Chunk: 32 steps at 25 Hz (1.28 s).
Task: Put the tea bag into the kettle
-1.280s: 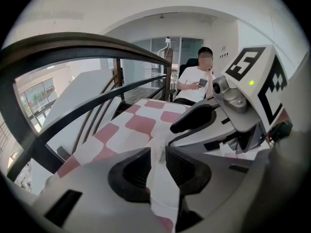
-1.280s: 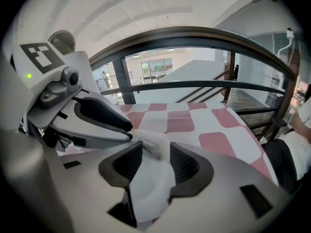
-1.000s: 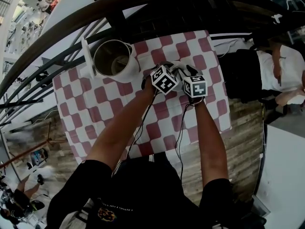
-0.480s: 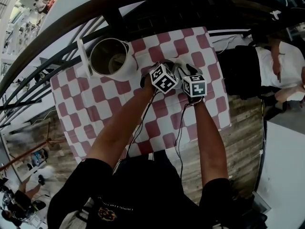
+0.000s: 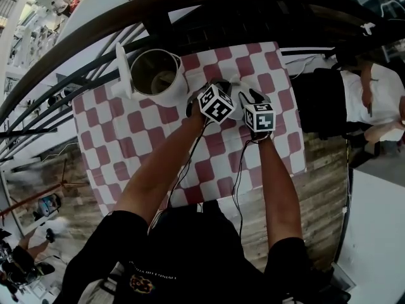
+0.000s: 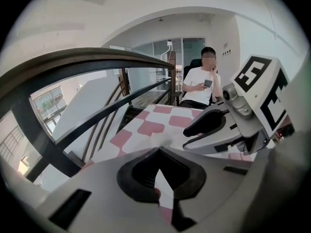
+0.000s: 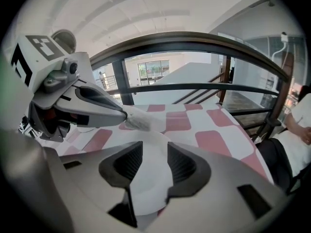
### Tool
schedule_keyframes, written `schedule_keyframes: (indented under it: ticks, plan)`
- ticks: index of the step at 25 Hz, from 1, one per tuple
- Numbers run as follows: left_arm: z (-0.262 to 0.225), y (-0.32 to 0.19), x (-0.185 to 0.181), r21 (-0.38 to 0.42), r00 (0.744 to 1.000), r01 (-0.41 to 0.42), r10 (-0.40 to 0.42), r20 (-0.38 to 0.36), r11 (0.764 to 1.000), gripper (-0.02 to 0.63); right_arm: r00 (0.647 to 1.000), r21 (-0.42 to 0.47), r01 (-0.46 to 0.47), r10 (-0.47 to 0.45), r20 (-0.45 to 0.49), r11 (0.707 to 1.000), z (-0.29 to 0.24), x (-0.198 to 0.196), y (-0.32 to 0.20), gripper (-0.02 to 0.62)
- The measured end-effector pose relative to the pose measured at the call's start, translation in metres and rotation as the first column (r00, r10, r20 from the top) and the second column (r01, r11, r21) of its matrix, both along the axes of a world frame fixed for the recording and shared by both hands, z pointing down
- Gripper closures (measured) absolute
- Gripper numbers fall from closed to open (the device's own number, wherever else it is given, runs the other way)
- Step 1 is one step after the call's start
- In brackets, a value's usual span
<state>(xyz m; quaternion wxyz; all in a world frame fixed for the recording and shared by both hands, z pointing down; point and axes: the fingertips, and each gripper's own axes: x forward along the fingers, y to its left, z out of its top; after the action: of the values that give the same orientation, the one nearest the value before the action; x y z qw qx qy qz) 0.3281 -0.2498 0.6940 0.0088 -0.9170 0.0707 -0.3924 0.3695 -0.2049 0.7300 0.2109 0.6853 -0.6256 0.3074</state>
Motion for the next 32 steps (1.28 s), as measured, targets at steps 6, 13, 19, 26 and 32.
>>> schedule_keyframes:
  ticks: [6,13,19,26,32]
  plan:
    - [-0.025,-0.003,-0.016,0.021,0.998,0.054,-0.054,-0.031,0.998,0.605,0.998,0.066,0.012,-0.008,-0.066,0.998,-0.027,-0.007,-0.007,0.576]
    - [-0.059,-0.003,-0.038,0.050,0.991,0.117,-0.113,-0.076,0.992,0.604,0.993,0.119,0.056,-0.043,-0.108,0.991,-0.060,-0.026,-0.017,0.581]
    - [-0.095,-0.009,-0.060,0.080,0.980,0.173,-0.163,-0.117,0.982,0.604,0.988,0.156,0.101,-0.080,-0.135,0.983,-0.089,-0.044,-0.025,0.581]
    - [-0.129,-0.008,-0.087,0.108,0.964,0.233,-0.215,-0.156,0.966,0.604,0.981,0.195,0.148,-0.119,-0.154,0.969,-0.121,-0.068,-0.029,0.581]
    - [-0.158,-0.010,-0.110,0.136,0.949,0.285,-0.259,-0.182,0.949,0.604,0.972,0.220,0.190,-0.153,-0.176,0.957,-0.146,-0.087,-0.032,0.581]
